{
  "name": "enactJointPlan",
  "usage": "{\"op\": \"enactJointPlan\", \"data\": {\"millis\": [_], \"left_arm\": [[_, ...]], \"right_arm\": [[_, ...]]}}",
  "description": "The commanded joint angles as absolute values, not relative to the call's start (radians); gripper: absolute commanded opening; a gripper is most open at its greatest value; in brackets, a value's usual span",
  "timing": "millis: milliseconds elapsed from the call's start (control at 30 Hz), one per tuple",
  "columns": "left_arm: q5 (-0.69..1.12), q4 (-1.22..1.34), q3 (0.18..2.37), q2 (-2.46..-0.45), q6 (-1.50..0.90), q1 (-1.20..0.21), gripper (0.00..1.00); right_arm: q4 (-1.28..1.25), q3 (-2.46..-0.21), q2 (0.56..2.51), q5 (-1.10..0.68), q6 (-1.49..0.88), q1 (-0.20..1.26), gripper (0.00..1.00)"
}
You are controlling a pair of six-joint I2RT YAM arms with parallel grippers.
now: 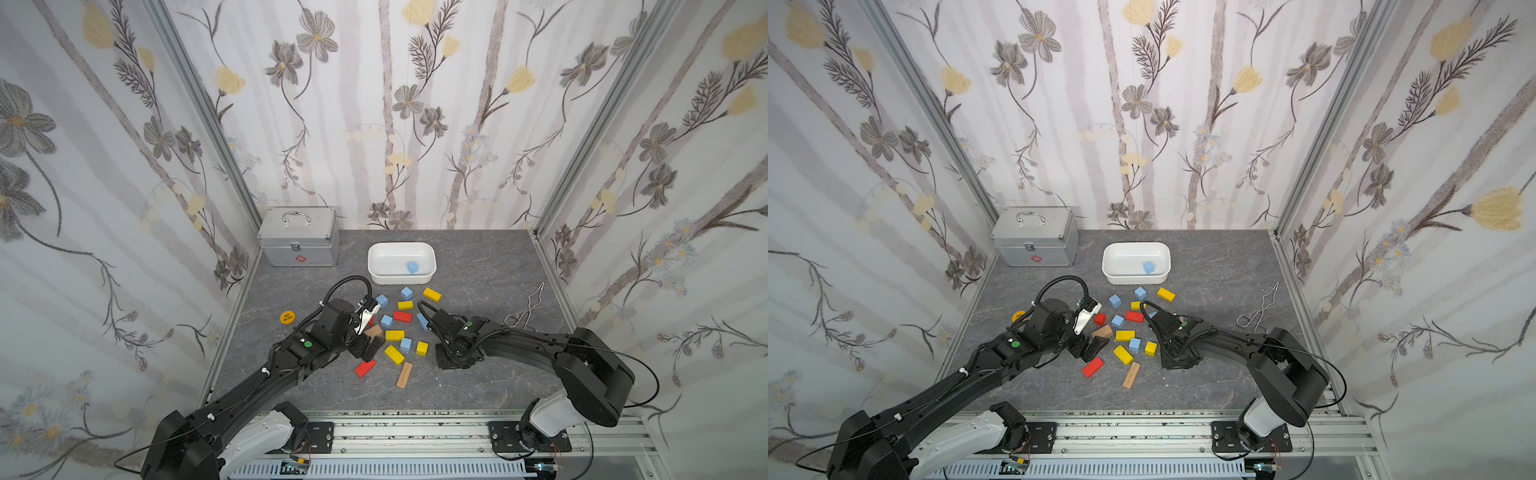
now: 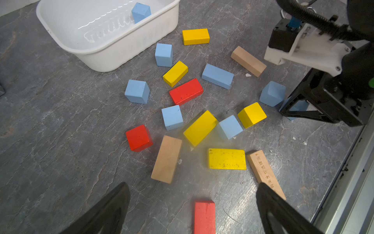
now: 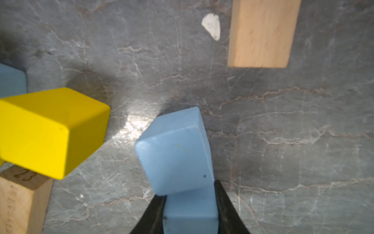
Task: Pick out the blue building blocks
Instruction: Pick up the building block from the center of the board.
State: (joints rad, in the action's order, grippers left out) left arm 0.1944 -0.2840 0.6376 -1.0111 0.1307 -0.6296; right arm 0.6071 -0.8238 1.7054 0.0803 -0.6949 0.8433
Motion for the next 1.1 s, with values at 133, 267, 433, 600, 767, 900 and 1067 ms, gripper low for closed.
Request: {"op": "enactJointPlan", "data": {"millis": [133, 267, 433, 600, 767, 900, 1067], "left_arm": [[0.192, -0.283, 0.643, -1.014, 0.141, -0.629, 1.00], [0.195, -0.277, 0.644, -1.015, 0.137, -0.629, 1.00], [0.198, -0.263, 0.642, -1.010, 0.125, -0.629, 1.00], [0.201, -0.258, 0.658, -1.002, 0.112, -0.628, 1.00], [0.209, -0.241, 0.694, -0.993, 0.092, -0.618, 1.00], [0.235, -0.221, 0.740, -1.000, 0.067, -0.605, 1.00], [0.239, -0.200, 0.784, -1.018, 0.056, -0.580, 1.00]], "right_arm": [[0.584, -0.825, 1.698, 0.084, -0.703, 0.844, 0.24], [0.583, -0.824, 1.684, 0.087, -0.698, 0.845, 0.10], [0.579, -0.826, 1.643, 0.097, -0.684, 0.851, 0.00], [0.577, -0.833, 1.555, 0.117, -0.670, 0.854, 0.00], [0.578, -0.881, 1.489, 0.134, -0.642, 0.853, 0.00], [0.592, -0.949, 1.474, 0.150, -0.609, 0.848, 0.00], [0.615, -1.074, 1.493, 0.162, -0.568, 0.801, 0.00]]}}
